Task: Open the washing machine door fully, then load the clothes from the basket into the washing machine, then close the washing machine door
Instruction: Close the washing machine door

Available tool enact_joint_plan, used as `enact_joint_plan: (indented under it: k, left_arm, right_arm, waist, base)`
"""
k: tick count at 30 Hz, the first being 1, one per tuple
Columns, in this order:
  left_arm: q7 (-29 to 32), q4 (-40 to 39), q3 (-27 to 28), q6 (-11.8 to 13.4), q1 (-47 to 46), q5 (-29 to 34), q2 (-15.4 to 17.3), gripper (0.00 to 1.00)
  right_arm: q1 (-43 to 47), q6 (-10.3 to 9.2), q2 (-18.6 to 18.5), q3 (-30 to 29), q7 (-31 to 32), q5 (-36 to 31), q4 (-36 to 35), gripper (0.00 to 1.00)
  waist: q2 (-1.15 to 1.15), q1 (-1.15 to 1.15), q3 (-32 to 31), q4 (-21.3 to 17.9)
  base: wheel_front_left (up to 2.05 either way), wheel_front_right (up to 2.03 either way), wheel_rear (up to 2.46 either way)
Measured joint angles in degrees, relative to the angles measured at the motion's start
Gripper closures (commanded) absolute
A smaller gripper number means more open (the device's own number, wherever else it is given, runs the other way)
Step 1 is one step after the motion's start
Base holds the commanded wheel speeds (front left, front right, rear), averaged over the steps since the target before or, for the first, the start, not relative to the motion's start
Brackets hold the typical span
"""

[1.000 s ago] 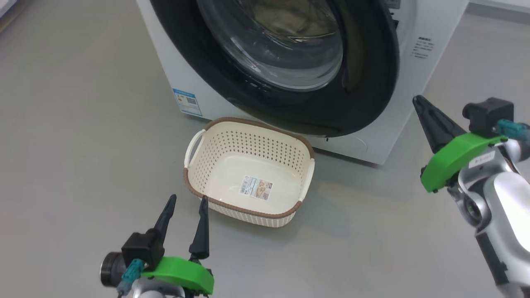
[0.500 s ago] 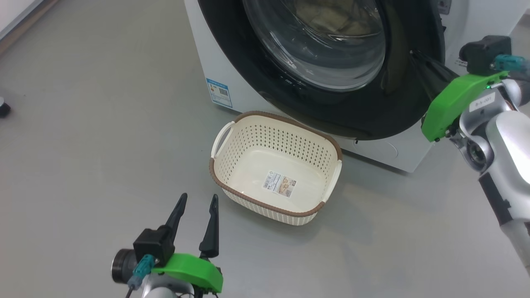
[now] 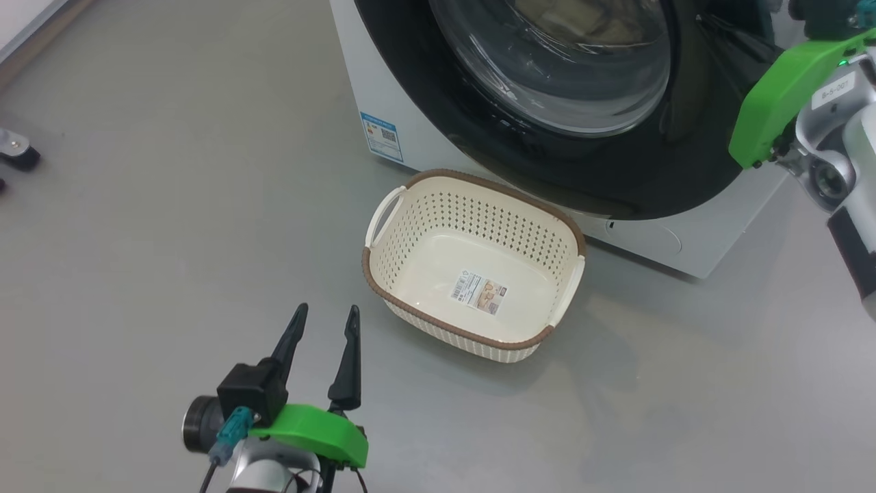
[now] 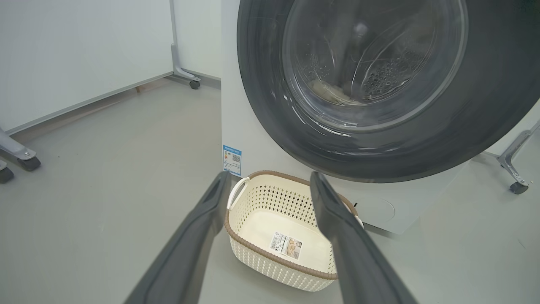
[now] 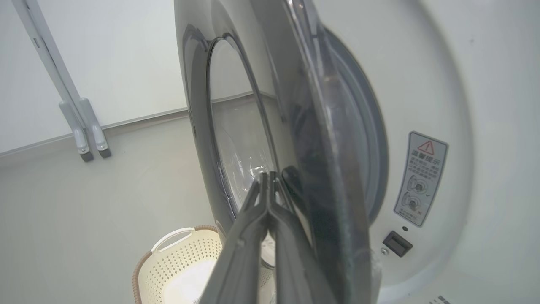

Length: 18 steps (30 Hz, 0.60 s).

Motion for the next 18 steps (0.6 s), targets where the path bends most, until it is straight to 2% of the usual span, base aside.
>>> enact_joint_plan:
  k: [7, 18]
  left_arm:
    - [0.0, -0.5, -0.1, 0.6, 0.0, -0.7, 0.0, 0.00]
    - [0.0, -1.1, -1.4, 1.6, -0.8, -3.1, -0.2, 0.00]
  right_arm:
    - [-3.1, 0.04, -1.3, 0.9, -1.0, 1.6, 4.0, 1.00]
    - [-8.6, 0.07, -3.9, -2.3, -3.6, 2.6, 12.2, 1.00]
  waist:
    - [0.00, 0.00, 1.2, 0.6]
    - [0.00, 0.00, 4.4, 3.7]
  base:
    - [0.00, 0.00, 0.00]
    - [0.00, 0.00, 0.00]
